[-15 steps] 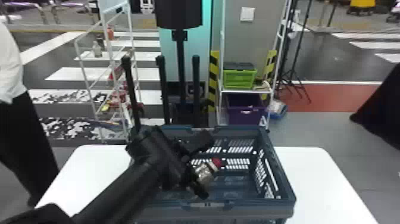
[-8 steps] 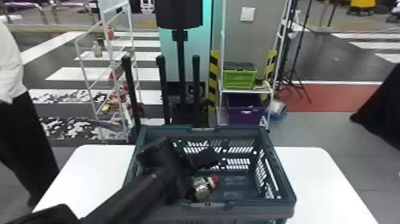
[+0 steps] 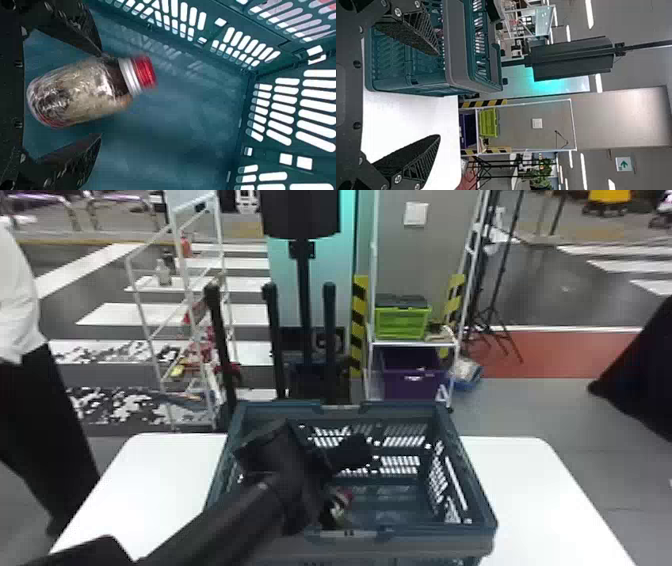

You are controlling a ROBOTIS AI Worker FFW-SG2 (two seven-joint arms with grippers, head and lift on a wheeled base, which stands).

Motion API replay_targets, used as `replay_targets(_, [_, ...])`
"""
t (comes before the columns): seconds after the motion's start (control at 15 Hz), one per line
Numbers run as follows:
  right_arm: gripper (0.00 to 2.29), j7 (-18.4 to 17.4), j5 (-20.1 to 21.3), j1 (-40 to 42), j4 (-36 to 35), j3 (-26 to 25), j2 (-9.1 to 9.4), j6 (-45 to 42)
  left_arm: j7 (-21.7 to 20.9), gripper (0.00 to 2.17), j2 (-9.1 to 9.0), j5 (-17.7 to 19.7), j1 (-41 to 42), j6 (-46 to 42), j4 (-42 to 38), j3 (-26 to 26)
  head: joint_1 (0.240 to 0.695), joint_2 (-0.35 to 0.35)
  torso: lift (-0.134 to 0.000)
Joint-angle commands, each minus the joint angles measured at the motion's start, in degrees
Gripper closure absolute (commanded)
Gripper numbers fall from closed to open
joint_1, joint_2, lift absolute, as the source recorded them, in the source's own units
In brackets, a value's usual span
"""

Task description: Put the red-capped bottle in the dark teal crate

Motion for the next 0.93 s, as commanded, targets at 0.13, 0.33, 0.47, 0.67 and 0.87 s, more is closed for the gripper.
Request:
replay_targets(0.13, [0.15,0.0,0.0,0.1,0.2,-0.1,0.0,-0.5,0.6,0.07,2.29,-0.5,2.4,8.5,-11.4,3.3,0.499,0.0,0.0])
replay_targets(0.33, [0.15,0.0,0.0,0.2,0.3,-0.2,0.0,-0.7,0.8,0.08,6.15,-0.6,7.4,15.7,-26.8,10.4,0.499,0.0,0.0])
replay_targets(0.47, [0.15,0.0,0.0,0.2,0.3,-0.2,0.0,-0.7,1.4,0.08,7.56,0.3,11.5,19.8,-36.5,16.8,0.499,0.0,0.0])
replay_targets(0.67, [0.15,0.0,0.0,0.2,0.0,-0.3,0.0,-0.5,5.7,0.08,9.58,5.7,17.6,23.1,-49.8,25.2,0.499,0.0,0.0])
replay_targets(0.87, [0.15,0.0,0.0,0.4,-0.1,-0.5,0.0,-0.5,12.0,0.08,10.28,13.7,25.6,23.3,-62.7,34.8,0.499,0.0,0.0])
